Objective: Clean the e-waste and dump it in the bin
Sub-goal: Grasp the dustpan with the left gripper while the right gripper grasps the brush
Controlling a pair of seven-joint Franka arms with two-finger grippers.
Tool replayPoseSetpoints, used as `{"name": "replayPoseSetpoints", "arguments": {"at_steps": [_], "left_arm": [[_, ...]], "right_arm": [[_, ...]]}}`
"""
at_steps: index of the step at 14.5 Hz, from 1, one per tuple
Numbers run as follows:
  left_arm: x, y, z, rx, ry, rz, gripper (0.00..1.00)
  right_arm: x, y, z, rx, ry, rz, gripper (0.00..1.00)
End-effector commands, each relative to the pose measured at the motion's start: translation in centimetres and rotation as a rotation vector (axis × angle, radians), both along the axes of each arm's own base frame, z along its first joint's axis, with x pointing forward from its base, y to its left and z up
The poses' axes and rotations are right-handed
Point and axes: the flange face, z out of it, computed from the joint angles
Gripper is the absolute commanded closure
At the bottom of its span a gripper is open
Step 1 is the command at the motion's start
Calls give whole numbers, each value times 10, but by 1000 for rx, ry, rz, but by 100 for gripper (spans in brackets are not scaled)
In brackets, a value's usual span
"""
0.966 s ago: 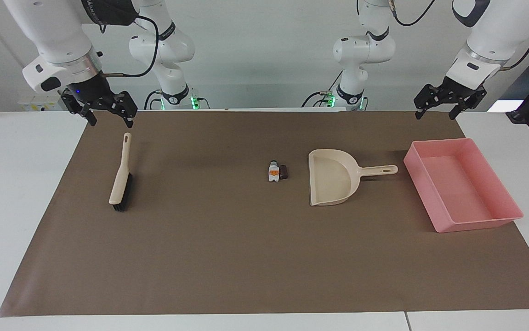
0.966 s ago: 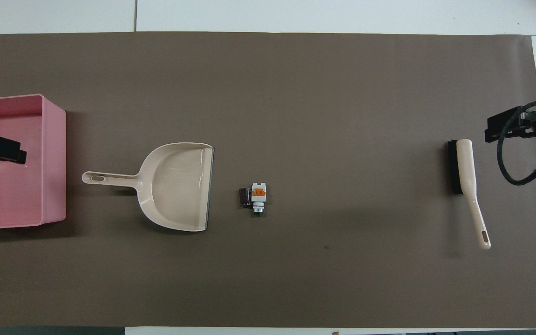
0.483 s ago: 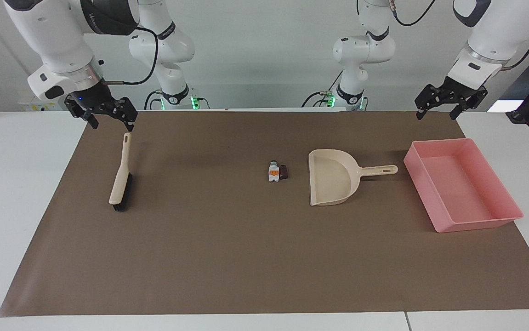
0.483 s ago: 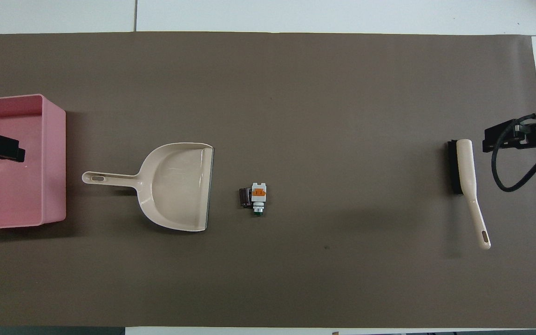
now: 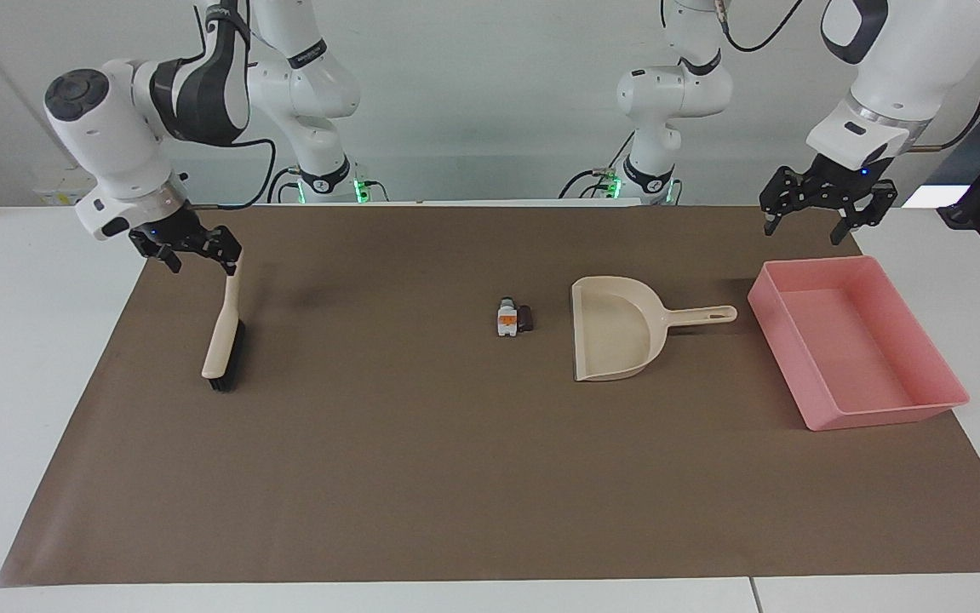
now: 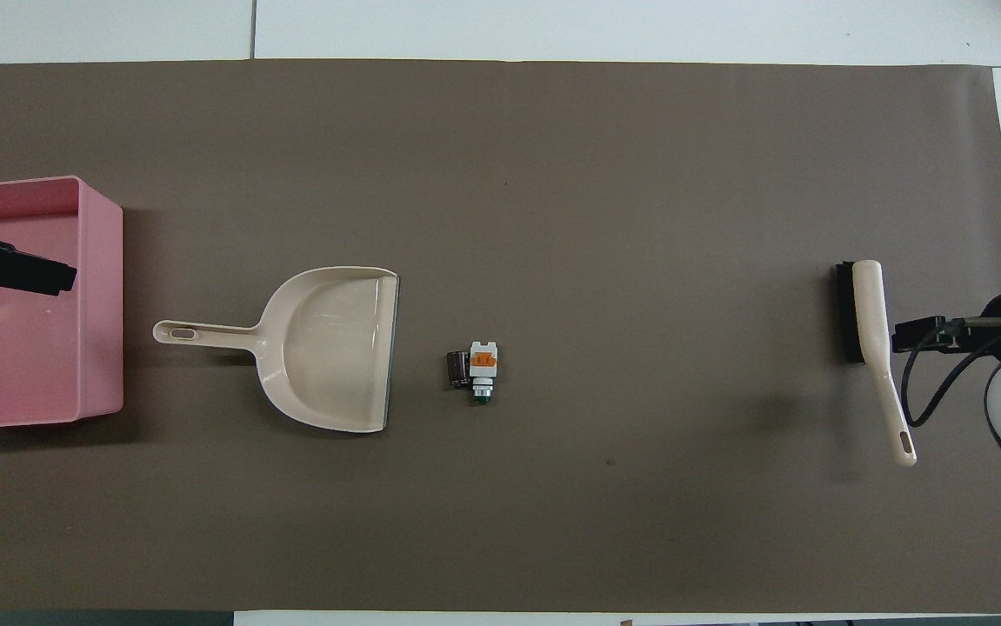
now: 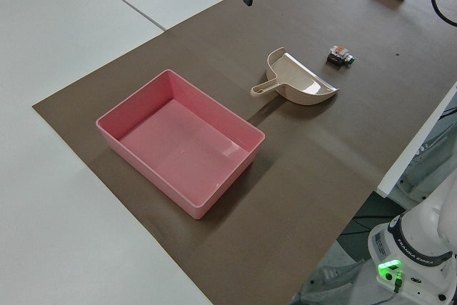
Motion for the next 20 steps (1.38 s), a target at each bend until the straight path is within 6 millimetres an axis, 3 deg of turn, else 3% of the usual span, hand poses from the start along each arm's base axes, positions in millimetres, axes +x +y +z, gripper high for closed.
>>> {"name": "replayPoseSetpoints", "arguments": {"at_steps": [1, 3, 9, 13, 15, 19, 20], "left_arm": [[-11, -12, -11, 10, -36, -235, 1], [-16, -19, -22, 21, -36, -414, 1], [-20, -46, -76, 47, -14, -894, 1], [-23, -60, -115, 104, 14, -1026, 0], [-25, -71, -147, 167, 40, -1085, 0], [-18, -73, -204, 234, 73, -1146, 0], [-19, -73, -220, 236, 90, -1156, 0]], "right_arm": [[-20, -2, -50, 8, -9, 14, 1], [-32, 0, -73, 9, -4, 13, 1], [-41, -7, -90, 10, -4, -5, 2], [-45, -7, -101, 13, 8, -4, 6], [-42, -6, -98, 12, 5, 0, 8], [-42, -5, -100, 32, 2, -9, 29], [-42, -5, -100, 33, 2, -1, 30]]}}
